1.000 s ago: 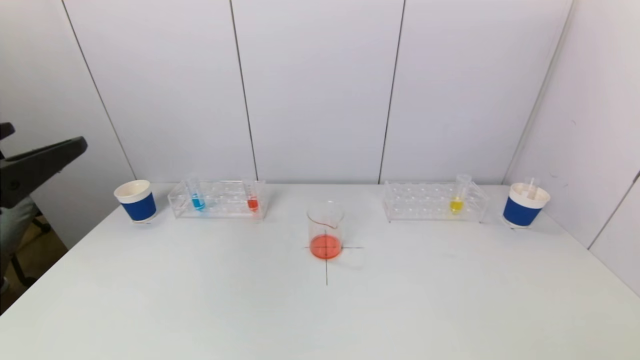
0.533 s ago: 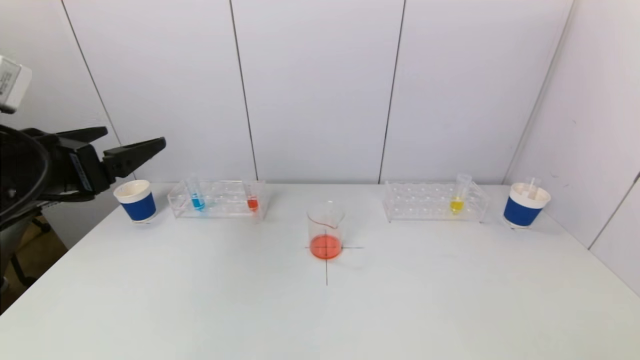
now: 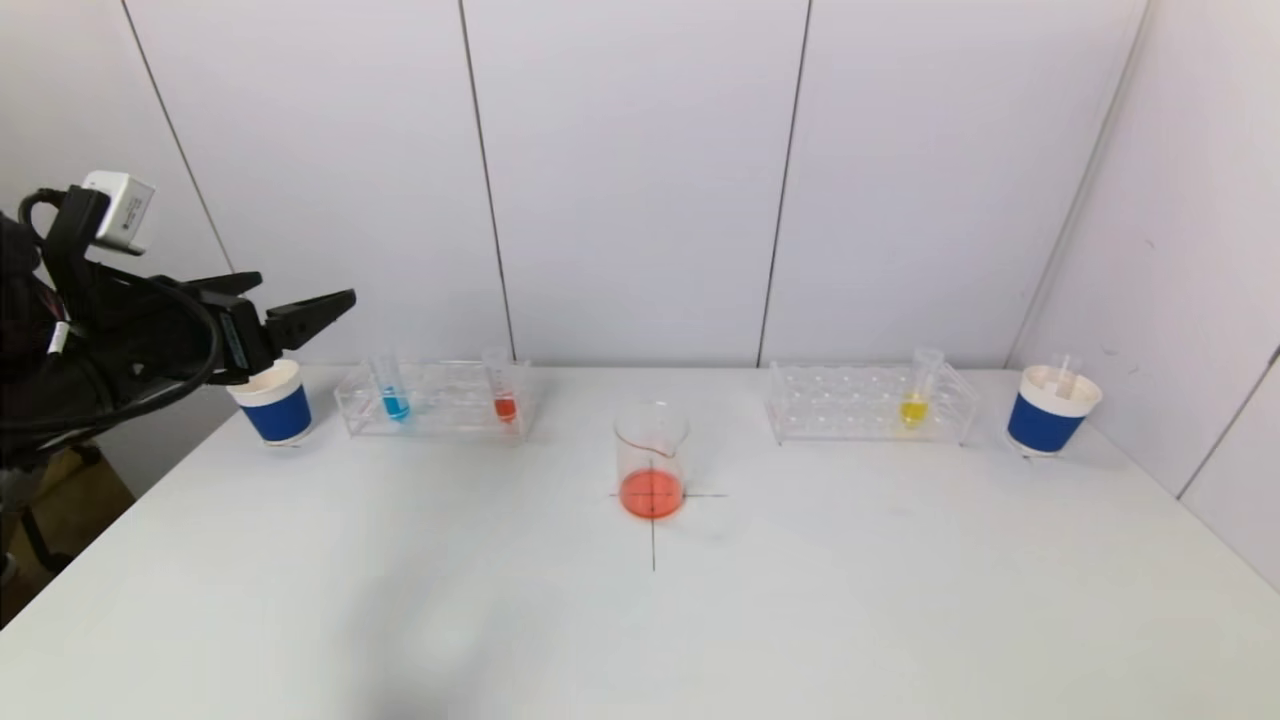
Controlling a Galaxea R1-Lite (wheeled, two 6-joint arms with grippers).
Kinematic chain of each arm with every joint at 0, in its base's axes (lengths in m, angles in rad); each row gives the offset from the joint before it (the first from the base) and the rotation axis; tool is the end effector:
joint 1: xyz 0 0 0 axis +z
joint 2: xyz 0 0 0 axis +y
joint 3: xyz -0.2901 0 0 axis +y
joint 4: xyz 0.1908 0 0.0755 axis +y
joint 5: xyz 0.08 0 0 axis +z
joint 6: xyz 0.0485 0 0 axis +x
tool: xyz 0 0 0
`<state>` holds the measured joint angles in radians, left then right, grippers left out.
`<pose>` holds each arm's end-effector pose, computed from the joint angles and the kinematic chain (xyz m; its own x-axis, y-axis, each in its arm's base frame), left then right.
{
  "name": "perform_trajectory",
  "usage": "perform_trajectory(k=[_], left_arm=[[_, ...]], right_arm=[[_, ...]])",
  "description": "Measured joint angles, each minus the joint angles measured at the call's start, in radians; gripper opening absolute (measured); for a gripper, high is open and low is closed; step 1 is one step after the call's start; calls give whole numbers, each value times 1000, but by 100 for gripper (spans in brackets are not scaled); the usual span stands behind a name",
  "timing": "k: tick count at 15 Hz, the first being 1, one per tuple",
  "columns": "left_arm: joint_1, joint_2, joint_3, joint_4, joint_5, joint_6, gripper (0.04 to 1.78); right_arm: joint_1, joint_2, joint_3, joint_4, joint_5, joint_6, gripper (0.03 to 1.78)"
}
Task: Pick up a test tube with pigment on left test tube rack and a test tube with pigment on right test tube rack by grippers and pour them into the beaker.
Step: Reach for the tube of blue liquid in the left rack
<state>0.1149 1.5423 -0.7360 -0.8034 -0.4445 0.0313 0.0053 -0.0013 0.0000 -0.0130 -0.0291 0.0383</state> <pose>0.3025 0.0139 0.2042 0.9462 -0.3237 -0.0026 0.3236 0.9457 0.0300 0.0291 -0.0013 0.0772 0.9996 -0.0238 0.0143 0.0232 0.9990 0.0387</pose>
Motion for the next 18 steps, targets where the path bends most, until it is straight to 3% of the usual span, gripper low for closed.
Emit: perform_trajectory(k=[13, 18], left_arm=[[37, 397, -36, -340, -21, 8, 176], [40, 485, -60, -379, -18, 10, 176]], right_arm=[[0, 0, 0, 0, 0, 0, 177], [0, 0, 0, 0, 0, 0, 177]])
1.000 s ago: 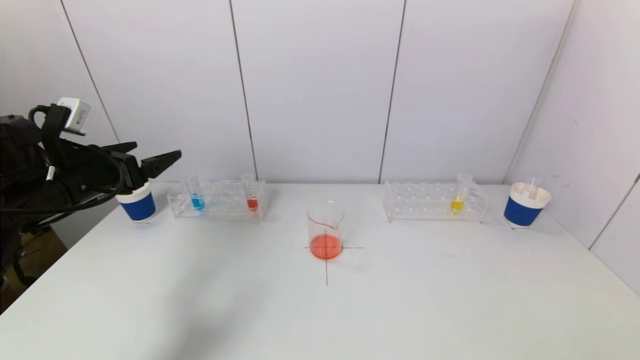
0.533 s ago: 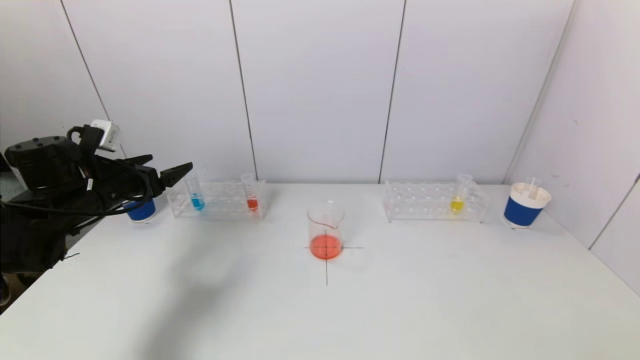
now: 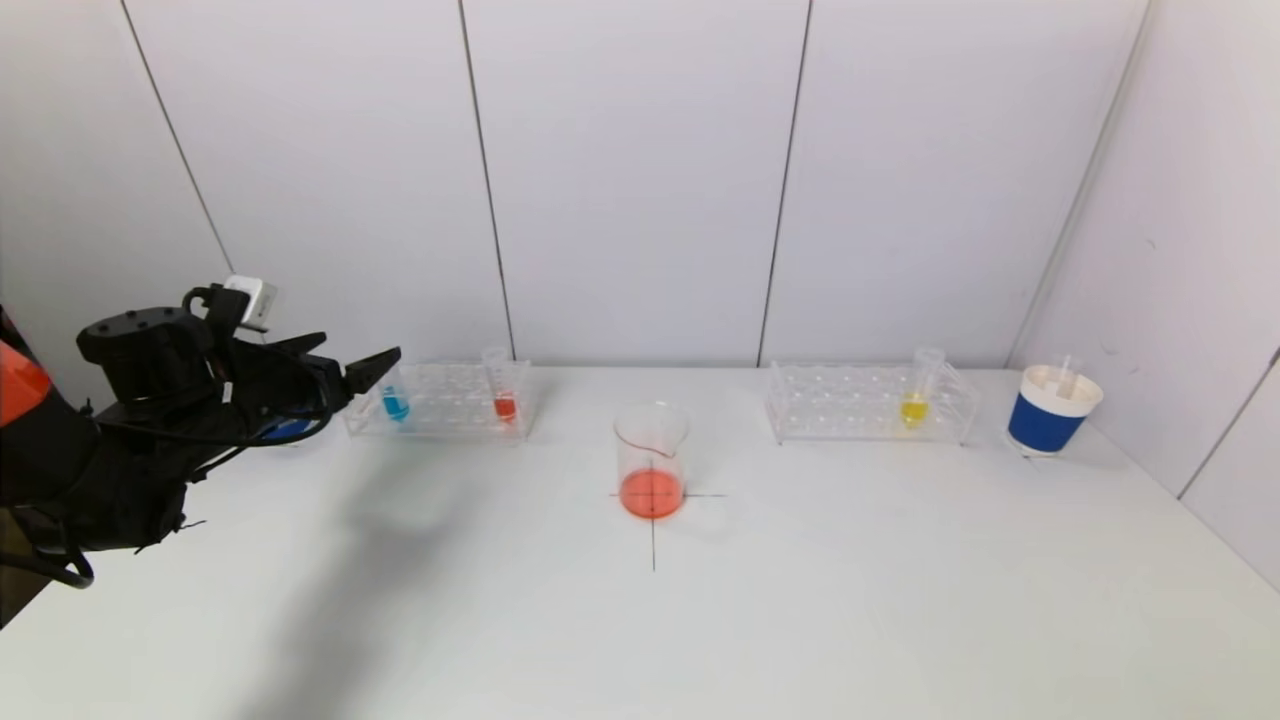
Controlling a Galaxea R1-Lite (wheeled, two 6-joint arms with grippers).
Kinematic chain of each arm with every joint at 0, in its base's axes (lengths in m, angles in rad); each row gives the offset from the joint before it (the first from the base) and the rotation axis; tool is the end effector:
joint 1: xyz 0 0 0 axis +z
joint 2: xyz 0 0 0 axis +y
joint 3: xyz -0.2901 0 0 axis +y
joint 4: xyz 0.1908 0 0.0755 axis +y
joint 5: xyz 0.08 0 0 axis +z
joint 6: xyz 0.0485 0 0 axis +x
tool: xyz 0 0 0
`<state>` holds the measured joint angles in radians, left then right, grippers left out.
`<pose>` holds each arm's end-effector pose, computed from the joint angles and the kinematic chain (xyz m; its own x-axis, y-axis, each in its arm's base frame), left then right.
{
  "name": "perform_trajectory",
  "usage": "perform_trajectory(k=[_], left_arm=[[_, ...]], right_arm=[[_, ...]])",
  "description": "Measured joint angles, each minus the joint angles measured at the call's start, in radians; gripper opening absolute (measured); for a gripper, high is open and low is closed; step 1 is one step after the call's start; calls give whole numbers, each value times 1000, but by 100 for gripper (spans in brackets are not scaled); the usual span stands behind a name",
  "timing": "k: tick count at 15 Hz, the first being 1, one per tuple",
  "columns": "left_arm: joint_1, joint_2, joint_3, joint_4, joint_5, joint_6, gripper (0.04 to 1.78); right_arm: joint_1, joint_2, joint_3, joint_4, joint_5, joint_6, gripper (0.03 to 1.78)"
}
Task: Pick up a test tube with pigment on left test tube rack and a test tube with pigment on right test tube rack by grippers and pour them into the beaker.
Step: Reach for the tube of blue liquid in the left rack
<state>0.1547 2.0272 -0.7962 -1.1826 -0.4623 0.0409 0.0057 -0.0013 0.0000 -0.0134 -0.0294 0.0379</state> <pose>0.3846 0.0381 0.0997 0.9520 -0.3029 -0.0433 0.3040 0.9525 0.0193 0.0291 -0.0013 0.0773 0.9996 -0.0237 0.0147 0.0231 0.9990 0.0383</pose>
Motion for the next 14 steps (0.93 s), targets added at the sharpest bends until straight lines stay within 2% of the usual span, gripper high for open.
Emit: perform_trajectory(k=[8, 14], left_arm=[[12, 117, -39, -92, -6, 1, 176], [9, 175, -63, -105, -6, 37, 176]], right_arm=[[0, 0, 0, 0, 0, 0, 177], [0, 0, 0, 0, 0, 0, 177]])
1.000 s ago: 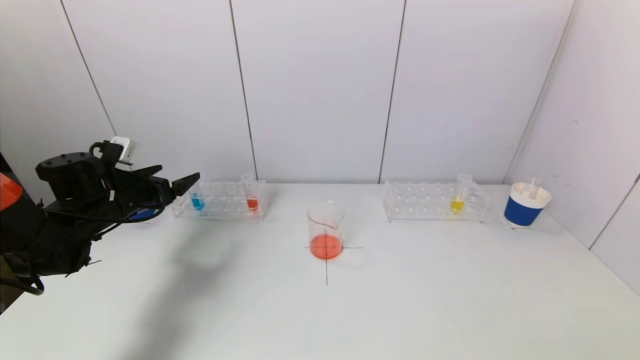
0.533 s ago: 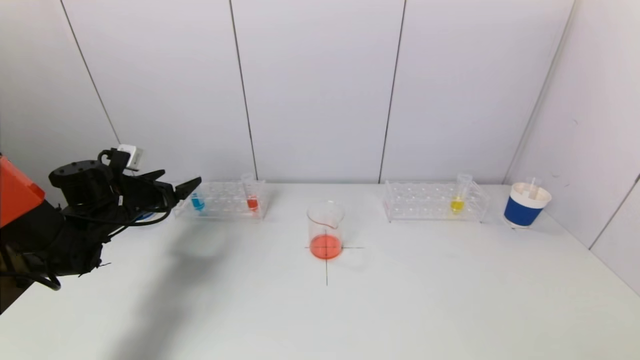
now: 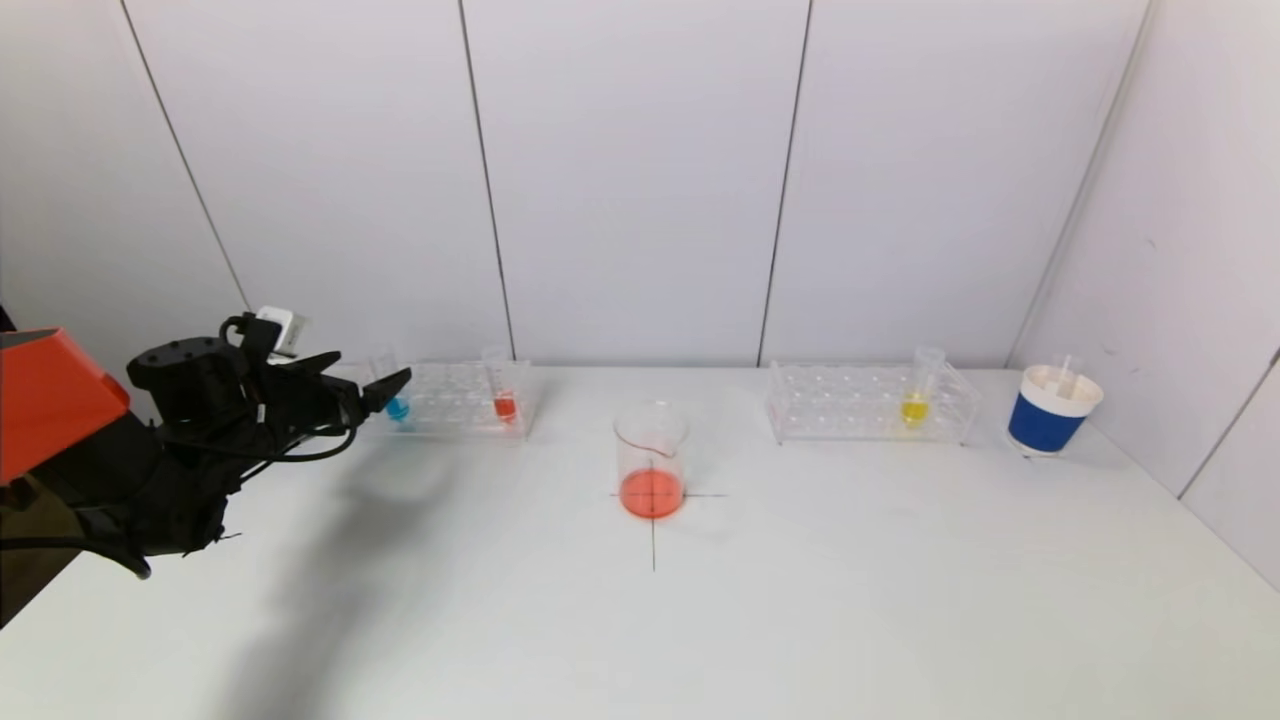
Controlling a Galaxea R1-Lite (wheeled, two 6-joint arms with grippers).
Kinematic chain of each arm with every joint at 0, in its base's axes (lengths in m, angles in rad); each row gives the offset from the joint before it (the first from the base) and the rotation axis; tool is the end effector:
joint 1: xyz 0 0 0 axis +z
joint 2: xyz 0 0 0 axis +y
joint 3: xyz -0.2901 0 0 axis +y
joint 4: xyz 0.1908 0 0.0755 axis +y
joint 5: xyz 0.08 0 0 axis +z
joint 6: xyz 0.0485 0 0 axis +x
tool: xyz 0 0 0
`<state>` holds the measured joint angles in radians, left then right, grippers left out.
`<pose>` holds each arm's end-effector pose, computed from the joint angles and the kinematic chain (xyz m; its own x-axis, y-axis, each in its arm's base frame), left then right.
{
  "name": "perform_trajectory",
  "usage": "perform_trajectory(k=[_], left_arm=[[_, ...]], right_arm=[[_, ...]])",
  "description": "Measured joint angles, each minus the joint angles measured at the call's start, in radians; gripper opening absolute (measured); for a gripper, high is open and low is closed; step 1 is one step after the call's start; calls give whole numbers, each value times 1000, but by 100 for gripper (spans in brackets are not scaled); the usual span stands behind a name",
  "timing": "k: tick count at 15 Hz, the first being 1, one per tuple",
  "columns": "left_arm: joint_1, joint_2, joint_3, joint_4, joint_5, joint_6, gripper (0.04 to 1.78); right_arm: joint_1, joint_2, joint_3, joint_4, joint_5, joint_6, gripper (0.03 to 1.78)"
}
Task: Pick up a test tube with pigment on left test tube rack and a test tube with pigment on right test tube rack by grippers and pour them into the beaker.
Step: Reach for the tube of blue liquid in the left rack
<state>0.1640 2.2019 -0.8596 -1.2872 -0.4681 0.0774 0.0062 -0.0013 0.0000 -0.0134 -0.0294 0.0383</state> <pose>0.4091 0.0455 0.0587 0.9528 -0.2997 -0.0491 0.3021 0.9518 0.0524 0.0291 -0.0012 0.0773 0.9996 -0.0232 0.0147 0.0226 0.9990 0.0387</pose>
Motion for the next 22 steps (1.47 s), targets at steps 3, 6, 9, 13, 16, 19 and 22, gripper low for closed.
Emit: perform_trajectory(k=[3, 6, 9, 13, 16, 19, 22], left_arm=[[-1, 20, -19, -18, 0, 5, 176], [-1, 44, -38, -23, 0, 5, 176], [-1, 67, -71, -22, 3, 5, 176], [-1, 93, -105, -20, 3, 5, 176], [-1, 109, -129, -17, 4, 5, 176], [-1, 119, -145, -16, 4, 5, 176], [-2, 126, -155, -12, 6, 5, 176]], right_arm=[[0, 0, 0, 0, 0, 0, 177], [0, 0, 0, 0, 0, 0, 177], [0, 0, 0, 0, 0, 0, 177], [0, 0, 0, 0, 0, 0, 177], [0, 0, 0, 0, 0, 0, 177], [0, 0, 0, 0, 0, 0, 177], [0, 0, 0, 0, 0, 0, 177]])
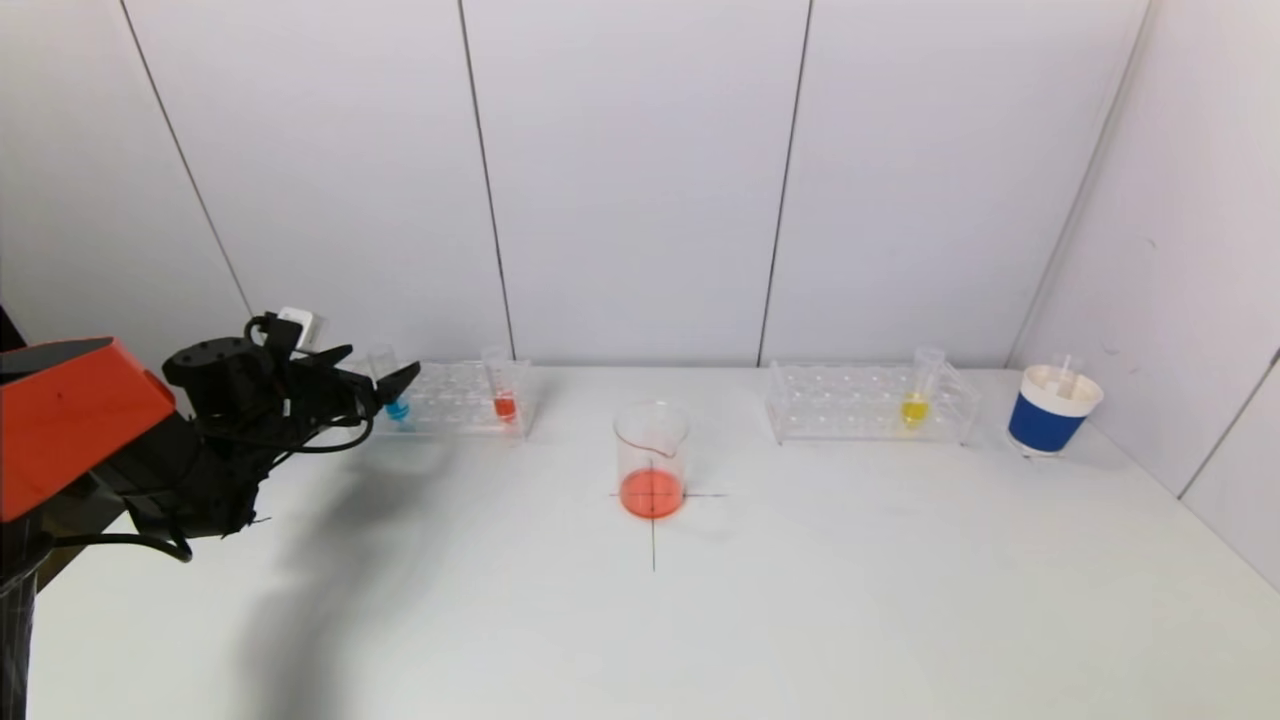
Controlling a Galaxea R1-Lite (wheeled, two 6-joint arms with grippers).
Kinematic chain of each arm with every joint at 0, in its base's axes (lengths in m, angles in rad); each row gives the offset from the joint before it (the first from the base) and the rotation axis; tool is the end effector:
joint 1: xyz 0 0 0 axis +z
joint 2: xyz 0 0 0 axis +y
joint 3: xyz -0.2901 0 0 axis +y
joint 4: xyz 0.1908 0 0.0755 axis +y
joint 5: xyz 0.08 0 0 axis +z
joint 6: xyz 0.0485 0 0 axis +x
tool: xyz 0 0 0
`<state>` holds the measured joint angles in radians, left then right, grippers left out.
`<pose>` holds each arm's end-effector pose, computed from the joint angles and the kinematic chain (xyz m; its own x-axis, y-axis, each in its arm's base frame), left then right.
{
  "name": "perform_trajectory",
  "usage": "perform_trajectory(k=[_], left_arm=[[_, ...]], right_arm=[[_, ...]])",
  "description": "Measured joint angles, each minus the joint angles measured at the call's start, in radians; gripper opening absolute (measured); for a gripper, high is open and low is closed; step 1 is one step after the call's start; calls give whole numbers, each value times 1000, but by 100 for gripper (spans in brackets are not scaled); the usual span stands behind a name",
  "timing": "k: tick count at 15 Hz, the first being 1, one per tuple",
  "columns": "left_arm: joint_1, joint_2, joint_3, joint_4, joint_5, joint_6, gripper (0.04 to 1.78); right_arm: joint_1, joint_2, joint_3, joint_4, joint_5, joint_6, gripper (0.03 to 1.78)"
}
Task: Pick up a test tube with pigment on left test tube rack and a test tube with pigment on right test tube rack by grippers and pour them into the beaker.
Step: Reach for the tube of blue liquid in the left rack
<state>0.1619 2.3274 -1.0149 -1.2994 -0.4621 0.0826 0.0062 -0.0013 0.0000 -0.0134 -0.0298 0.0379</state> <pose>0.4420 0.0503 0.0442 0.9552 -0.2957 -0.0117 0.2957 0.9522 0.0767 0.0291 -0.0013 0.0773 0.9996 -0.0236 0.0147 0.0230 0.9990 0.0383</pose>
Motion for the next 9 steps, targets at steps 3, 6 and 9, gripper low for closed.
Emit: perform_trajectory(k=[3, 6, 9], left_arm=[[0, 5, -9, 2, 0, 0, 176], [-1, 8, -11, 2, 0, 0, 176], [-1, 9, -13, 2, 0, 0, 176]], right_arm=[[0, 0, 0, 0, 0, 0, 177], [0, 0, 0, 0, 0, 0, 177], [0, 0, 0, 0, 0, 0, 177]])
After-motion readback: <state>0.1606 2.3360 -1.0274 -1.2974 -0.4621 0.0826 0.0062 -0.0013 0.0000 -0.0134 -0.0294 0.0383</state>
